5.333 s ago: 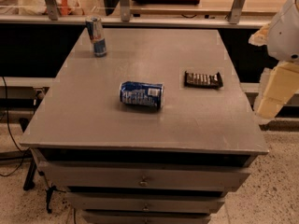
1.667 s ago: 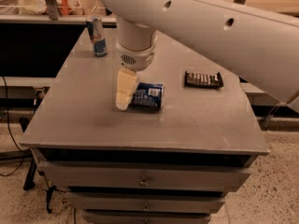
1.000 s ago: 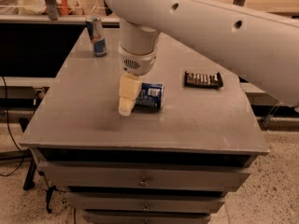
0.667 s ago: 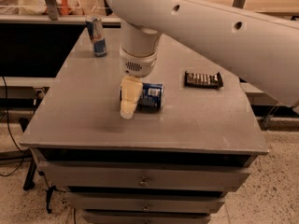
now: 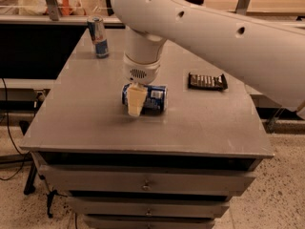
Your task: Place pepsi can upright
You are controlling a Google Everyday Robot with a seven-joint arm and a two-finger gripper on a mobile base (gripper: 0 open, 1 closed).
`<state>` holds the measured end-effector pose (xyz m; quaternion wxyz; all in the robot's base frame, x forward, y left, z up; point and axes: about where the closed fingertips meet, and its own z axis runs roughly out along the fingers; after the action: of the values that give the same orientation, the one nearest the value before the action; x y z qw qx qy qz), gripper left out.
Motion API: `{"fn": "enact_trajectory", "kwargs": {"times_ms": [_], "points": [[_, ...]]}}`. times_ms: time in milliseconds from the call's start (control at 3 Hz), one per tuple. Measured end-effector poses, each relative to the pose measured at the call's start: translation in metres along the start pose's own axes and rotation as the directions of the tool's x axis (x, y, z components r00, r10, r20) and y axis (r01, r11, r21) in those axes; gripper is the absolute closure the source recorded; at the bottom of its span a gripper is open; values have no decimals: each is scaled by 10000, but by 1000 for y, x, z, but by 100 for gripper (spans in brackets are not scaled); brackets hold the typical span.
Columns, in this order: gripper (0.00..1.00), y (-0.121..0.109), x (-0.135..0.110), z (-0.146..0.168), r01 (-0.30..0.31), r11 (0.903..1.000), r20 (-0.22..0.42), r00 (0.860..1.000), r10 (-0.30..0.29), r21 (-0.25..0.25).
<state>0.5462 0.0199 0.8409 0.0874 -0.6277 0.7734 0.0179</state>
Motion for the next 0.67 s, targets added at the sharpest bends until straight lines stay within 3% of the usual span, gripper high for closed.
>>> {"fn": "enact_trajectory", "kwargs": {"times_ms": [667], "points": [[86, 3, 0, 6, 286, 9993, 25, 9996, -286, -253]]}}
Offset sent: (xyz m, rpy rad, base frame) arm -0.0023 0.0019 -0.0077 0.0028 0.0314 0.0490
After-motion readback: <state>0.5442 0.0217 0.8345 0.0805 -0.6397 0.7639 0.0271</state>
